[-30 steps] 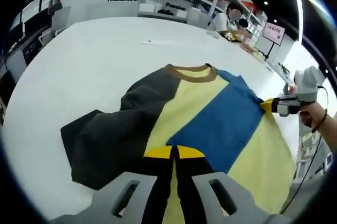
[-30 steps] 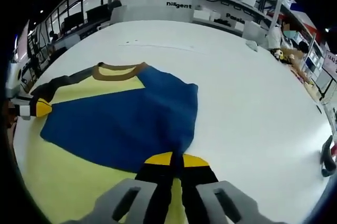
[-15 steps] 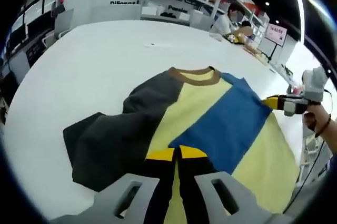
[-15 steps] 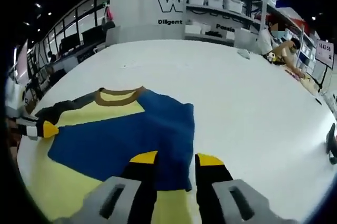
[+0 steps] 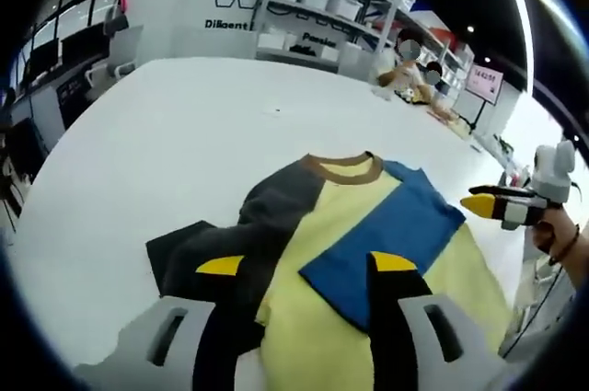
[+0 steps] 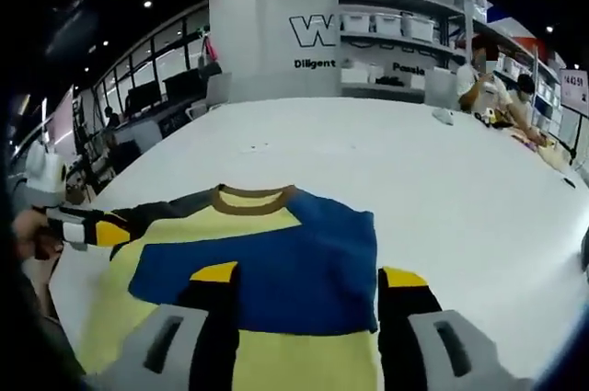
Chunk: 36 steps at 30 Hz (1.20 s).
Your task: Fold the garment on the visible template until the final outline fits inside the template.
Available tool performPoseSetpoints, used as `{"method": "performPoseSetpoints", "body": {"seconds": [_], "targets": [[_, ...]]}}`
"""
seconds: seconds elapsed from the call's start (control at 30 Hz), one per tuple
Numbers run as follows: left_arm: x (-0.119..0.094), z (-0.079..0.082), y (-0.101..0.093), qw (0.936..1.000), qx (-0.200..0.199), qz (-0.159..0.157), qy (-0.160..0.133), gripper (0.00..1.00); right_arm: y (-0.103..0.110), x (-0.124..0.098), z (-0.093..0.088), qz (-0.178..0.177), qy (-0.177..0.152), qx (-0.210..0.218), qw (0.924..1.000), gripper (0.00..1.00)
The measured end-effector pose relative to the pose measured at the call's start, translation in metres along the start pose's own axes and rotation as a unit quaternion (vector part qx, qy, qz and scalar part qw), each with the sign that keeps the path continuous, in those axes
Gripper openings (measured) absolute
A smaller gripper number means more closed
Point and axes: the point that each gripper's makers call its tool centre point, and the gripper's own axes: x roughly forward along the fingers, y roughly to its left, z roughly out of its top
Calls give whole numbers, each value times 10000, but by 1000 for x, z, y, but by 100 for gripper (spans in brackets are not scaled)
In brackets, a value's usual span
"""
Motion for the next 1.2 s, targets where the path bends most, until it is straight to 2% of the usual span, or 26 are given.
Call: {"method": "performPoseSetpoints", "body": {"seconds": [0.13,0.27,0.4,0.5,0.6,0.7,0.8,0.97,1.1,1.2], "targets": [[-8,0,8,9999,-19,93,-63,73,7,-8,-1,73,5,-6,10000,74],[-14,-2,15,9999,-88,111,-83,80,12,-15,-2,142,4,-69,9999,80],[-22,-4,21,9995,-280,108,-45,82,20,-22,-2,325,-39,171,9993,87],[-25,-7,26,9993,-349,149,-35,89,23,-28,-5,418,-13,284,9987,90],[-25,-15,41,9980,-530,313,125,86,26,-34,-11,449,51,220,9987,91],[-27,-16,49,9969,-705,349,84,84,25,-40,-16,405,104,148,9990,89],[-27,-18,58,9950,-915,393,116,79,21,-43,-17,363,75,270,9989,88],[-23,-19,69,9920,-1205,359,111,69,18,-45,-21,292,92,351,9989,85],[-24,-19,76,9920,-1200,379,81,56,14,-48,-22,236,85,408,9989,83],[-27,-19,81,9906,-1326,322,-55,50,11,-48,-22,211,81,450,9987,82]]}}
